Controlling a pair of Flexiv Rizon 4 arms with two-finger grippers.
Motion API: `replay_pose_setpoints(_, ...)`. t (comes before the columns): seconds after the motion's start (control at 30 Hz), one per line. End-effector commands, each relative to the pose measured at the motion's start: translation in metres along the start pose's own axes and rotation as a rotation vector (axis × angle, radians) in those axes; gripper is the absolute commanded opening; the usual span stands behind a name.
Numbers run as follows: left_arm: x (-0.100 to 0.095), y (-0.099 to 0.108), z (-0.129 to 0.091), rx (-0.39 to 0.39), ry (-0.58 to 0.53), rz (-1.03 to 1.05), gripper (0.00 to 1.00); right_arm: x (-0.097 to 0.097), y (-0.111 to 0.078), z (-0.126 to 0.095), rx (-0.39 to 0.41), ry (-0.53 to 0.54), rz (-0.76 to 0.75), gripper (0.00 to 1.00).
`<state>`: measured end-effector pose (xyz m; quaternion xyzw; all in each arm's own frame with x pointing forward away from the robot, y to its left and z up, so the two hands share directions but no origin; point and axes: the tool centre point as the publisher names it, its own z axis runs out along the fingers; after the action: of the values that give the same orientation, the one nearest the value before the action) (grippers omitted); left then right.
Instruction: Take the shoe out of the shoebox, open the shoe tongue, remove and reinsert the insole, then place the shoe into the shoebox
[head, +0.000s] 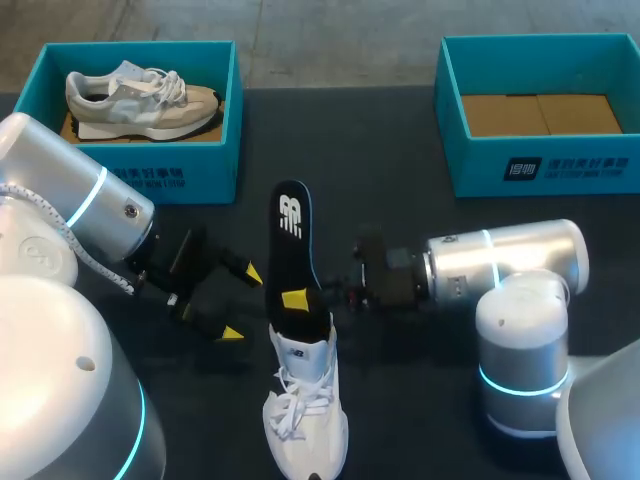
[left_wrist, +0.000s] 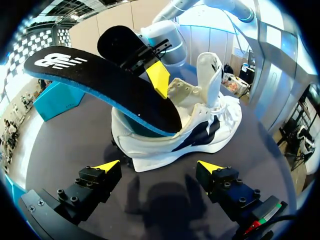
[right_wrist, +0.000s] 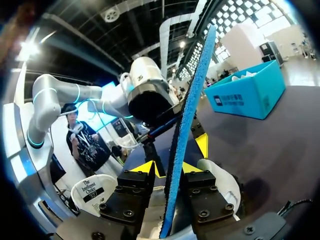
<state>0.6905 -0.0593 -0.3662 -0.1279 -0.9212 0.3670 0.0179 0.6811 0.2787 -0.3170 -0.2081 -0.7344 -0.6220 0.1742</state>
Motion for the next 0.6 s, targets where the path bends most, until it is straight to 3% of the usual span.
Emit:
replay_pose_setpoints(0.03, 0.0009, -0.0007, 0.0001, -0.003, -0.001, 0.000, 1.00, -0.0004, 0.0001, 0.0024, -0.015, -0.003, 0.000, 0.30)
replay_pose_setpoints(0.6, 0.0009, -0.0007, 0.0001, -0.003, -0.001, 0.000, 1.00, -0.0045, 0.0086, 0.0054, -0.047, -0.020, 0.017, 0.19)
